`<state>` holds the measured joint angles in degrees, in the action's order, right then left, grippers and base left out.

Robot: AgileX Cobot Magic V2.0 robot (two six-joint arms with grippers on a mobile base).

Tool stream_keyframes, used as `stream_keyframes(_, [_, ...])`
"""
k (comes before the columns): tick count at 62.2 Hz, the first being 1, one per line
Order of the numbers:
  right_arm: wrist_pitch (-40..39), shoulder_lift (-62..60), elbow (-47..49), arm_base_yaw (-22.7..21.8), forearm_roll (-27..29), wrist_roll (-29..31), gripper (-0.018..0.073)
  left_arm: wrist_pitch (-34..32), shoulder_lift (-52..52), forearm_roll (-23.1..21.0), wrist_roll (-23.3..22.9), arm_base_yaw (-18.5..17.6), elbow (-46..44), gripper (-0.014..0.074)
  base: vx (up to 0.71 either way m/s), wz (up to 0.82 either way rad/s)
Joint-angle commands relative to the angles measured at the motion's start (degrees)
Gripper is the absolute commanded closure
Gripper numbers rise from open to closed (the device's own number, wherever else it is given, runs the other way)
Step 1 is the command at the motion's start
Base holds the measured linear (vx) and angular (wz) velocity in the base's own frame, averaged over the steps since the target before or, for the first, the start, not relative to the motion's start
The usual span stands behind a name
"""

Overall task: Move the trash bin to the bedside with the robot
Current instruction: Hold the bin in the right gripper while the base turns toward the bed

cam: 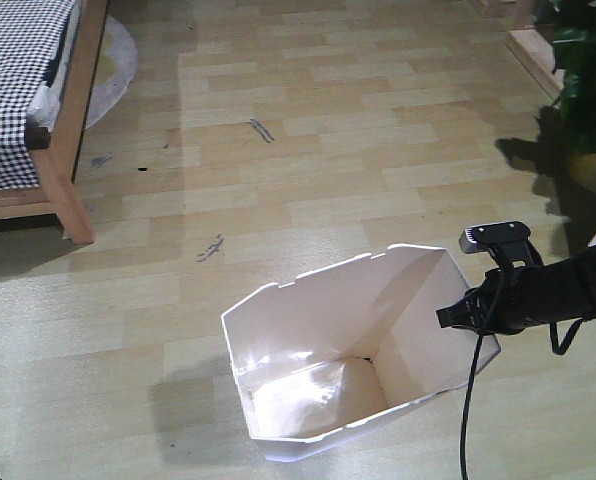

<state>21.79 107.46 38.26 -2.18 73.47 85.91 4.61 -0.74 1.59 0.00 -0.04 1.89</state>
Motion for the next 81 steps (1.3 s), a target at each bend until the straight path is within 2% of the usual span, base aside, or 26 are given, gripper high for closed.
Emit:
stream_keyframes(1, [7.78,-3.65,1.51,-0.07,4.69,-1.45,0.0564,-4.25,-0.85,-0.54,-0.79,-0.37,0.67,0.0603,0.11,0.23])
stream_keyframes(81, [7.78,-3.65,1.51,-0.07,4.69,-1.45,0.0564,-4.25,-0.85,-0.54,-0.79,-0.37,0.67,0.0603,0.19,0.13])
